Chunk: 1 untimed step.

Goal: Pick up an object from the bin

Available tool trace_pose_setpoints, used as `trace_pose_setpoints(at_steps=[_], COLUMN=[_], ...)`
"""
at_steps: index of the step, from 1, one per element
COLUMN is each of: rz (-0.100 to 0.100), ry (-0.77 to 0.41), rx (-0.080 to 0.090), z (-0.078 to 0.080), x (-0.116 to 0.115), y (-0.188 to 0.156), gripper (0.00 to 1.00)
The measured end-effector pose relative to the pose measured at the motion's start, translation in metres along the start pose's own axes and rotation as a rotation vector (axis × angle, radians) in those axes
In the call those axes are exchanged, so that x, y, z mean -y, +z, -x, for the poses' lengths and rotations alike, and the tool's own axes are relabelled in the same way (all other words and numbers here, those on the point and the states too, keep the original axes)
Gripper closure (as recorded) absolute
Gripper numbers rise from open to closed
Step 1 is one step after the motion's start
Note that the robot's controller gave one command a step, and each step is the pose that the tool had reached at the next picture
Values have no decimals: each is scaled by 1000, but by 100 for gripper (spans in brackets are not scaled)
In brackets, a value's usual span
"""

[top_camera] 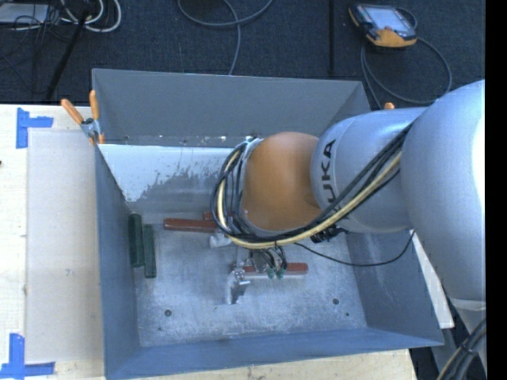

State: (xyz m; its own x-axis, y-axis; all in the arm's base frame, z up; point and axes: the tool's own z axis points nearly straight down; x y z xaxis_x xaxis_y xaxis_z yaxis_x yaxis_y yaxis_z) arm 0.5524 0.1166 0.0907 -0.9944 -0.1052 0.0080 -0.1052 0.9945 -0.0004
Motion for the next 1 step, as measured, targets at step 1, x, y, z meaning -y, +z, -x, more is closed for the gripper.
trace_pose_setpoints(at_steps=[1], rz=[0], ry=[-168], rx=[10], z=[26], x=[34], y=[11], gripper=[0])
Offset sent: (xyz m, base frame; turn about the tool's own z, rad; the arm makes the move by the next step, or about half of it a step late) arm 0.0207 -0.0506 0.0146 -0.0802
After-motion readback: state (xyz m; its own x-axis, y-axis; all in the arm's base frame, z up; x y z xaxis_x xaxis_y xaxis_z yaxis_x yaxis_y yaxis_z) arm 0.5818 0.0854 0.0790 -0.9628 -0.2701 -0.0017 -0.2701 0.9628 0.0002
